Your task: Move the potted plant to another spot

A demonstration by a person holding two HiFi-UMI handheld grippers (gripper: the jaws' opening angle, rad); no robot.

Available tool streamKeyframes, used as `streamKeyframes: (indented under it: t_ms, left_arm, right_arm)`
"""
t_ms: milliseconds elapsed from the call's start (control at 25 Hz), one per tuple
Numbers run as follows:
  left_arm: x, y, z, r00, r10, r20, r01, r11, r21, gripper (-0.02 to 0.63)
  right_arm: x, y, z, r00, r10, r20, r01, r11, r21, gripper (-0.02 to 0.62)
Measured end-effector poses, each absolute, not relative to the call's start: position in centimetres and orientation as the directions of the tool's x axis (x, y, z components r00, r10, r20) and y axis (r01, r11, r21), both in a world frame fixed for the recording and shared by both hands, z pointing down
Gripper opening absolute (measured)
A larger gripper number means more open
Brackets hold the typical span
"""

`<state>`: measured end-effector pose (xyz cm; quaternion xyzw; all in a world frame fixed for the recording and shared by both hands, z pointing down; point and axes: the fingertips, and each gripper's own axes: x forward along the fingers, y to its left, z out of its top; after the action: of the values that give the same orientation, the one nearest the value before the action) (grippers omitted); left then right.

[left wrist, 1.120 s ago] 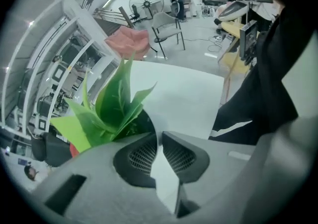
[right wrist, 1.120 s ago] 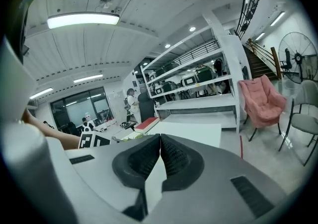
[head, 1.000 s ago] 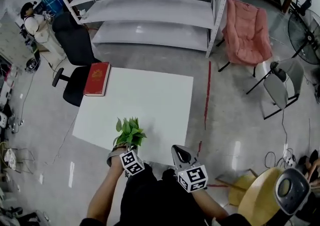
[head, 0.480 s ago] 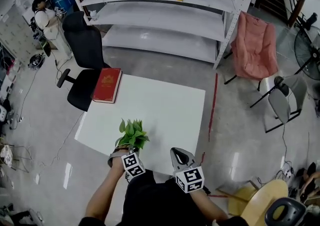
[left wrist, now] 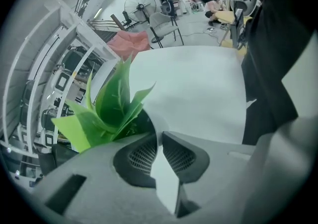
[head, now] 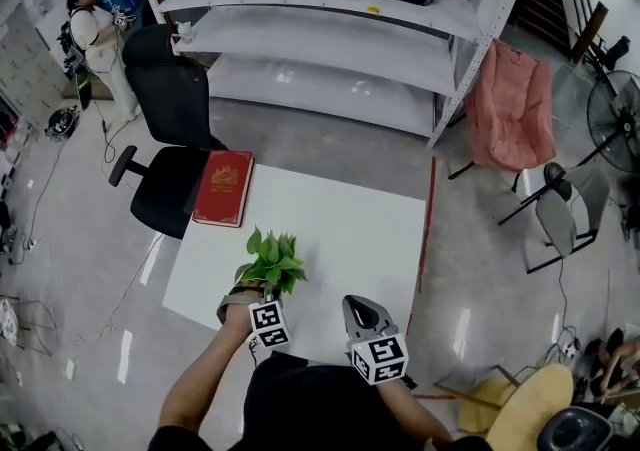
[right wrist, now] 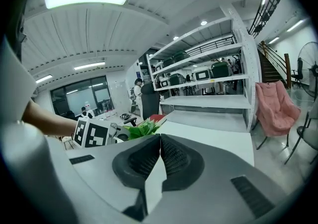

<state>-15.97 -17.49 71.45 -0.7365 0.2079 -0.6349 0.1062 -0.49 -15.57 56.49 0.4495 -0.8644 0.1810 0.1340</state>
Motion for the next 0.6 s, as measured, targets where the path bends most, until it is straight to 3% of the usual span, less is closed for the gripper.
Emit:
streamKeyframes:
  t_ms: [600]
  left_arm:
    - [-19.5, -27.5, 74.4, 0.154, -0.425, 0.892, 0.021, -0.901, -0.433, 0.051]
  right_arm:
    - [-5.7, -23.5, 57.8, -0.467, -0.77, 0.435, -0.883, 0.427, -0.192, 0.012]
